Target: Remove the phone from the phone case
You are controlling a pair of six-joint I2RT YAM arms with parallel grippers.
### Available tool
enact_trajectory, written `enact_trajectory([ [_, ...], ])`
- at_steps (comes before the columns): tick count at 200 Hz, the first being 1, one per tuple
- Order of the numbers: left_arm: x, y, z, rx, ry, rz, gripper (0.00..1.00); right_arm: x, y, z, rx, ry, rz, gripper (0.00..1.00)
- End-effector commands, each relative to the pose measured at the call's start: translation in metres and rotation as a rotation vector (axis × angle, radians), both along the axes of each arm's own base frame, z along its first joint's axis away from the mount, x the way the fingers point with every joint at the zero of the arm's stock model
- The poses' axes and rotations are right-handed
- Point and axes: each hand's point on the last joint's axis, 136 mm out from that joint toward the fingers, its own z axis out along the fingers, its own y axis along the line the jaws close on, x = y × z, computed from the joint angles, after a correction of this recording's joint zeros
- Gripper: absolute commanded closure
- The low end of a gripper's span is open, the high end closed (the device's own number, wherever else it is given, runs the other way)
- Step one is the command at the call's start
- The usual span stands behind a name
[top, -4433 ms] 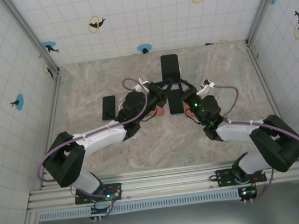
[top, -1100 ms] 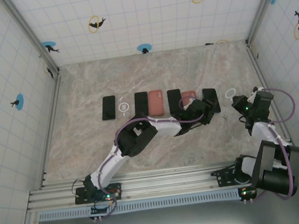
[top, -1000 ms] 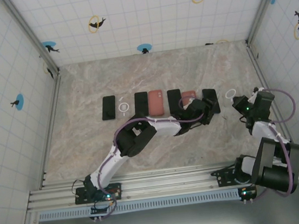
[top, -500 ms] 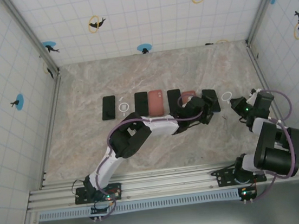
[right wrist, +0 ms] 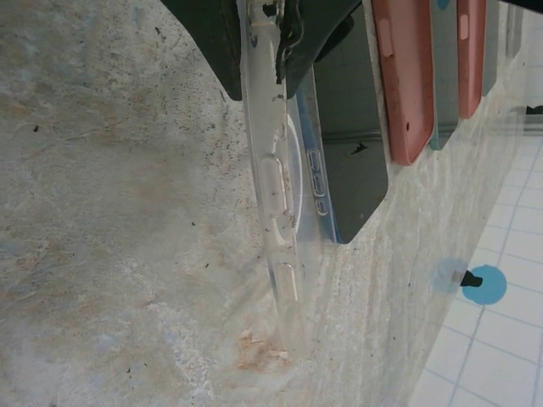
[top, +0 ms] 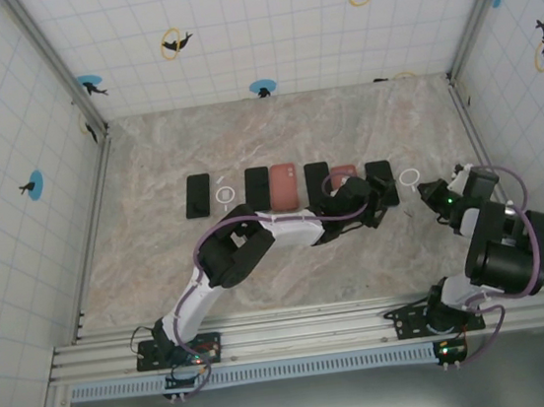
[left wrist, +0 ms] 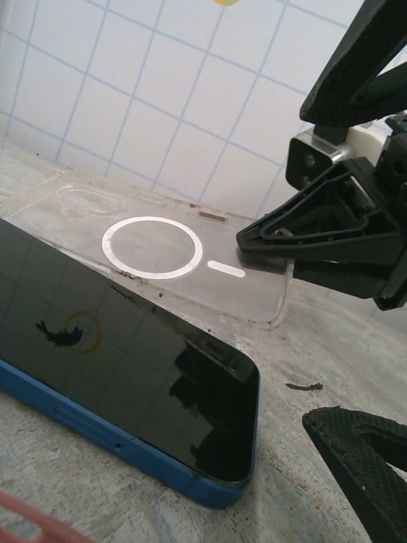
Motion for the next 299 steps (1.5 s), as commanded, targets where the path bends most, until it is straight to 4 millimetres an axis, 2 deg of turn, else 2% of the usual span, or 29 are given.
enact_trajectory([
  [1, 0.008, 0.005, 0.031, -0.001, -0.067, -0.003, 0.12, 0.004, -0.001, -0.001, -0.018, -0.005, 0.023, 0.93],
  [17, 0.012, 0.007, 0.041, 0.006, -0.106, -0.011, 0.12, 0.004, -0.002, -0.004, -0.017, 0.003, 0.026, 0.84],
  [44, 0.016, 0.011, 0.059, 0.018, -0.178, -0.03, 0.1, 0.003, -0.004, -0.007, -0.026, 0.018, 0.022, 0.76],
  [65, 0.018, 0.014, 0.069, 0.021, -0.22, -0.053, 0.1, 0.006, -0.008, -0.007, -0.047, 0.029, 0.019, 0.64],
  [92, 0.023, 0.025, 0.079, 0.046, -0.28, -0.071, 0.09, 0.009, -0.013, -0.008, -0.076, 0.054, 0.026, 0.57],
  [124, 0.036, 0.054, 0.093, 0.119, -0.405, -0.076, 0.08, 0.005, -0.021, -0.011, -0.165, 0.101, 0.034, 0.46],
  [131, 0.039, 0.061, 0.096, 0.14, -0.438, -0.082, 0.08, 0.004, -0.023, -0.011, -0.186, 0.111, 0.03, 0.38],
  [170, 0.057, 0.112, 0.106, 0.369, -0.64, -0.146, 0.06, 0.003, -0.032, -0.004, -0.334, 0.155, 0.046, 0.3],
  [183, 0.062, 0.129, 0.106, 0.442, -0.7, -0.174, 0.03, -0.003, -0.029, -0.002, -0.38, 0.187, 0.066, 0.29],
  [198, 0.066, 0.147, 0.111, 0.506, -0.788, -0.219, 0.02, -0.001, -0.019, 0.008, -0.39, 0.147, 0.095, 0.27],
  [203, 0.068, 0.154, 0.11, 0.538, -0.808, -0.231, 0.02, 0.0, -0.013, 0.012, -0.39, 0.131, 0.108, 0.2],
  [210, 0.071, 0.163, 0.112, 0.575, -0.841, -0.25, 0.02, 0.002, -0.005, 0.018, -0.395, 0.11, 0.13, 0.16],
  [244, 0.083, 0.217, 0.11, 0.747, -0.916, -0.313, 0.02, 0.015, 0.042, 0.056, -0.401, -0.024, 0.27, 0.13],
  [251, 0.084, 0.229, 0.111, 0.767, -0.92, -0.318, 0.02, 0.017, 0.053, 0.065, -0.413, -0.057, 0.307, 0.0],
  [280, 0.078, 0.281, 0.108, 0.864, -0.986, -0.351, 0.02, 0.018, 0.097, 0.09, -0.477, -0.196, 0.455, 0.01],
  [298, 0.074, 0.305, 0.109, 0.907, -1.045, -0.395, 0.02, 0.014, 0.114, 0.098, -0.51, -0.253, 0.505, 0.01],
  [299, 0.072, 0.308, 0.104, 0.914, -1.04, -0.403, 0.02, 0.014, 0.114, 0.098, -0.512, -0.257, 0.505, 0.01],
])
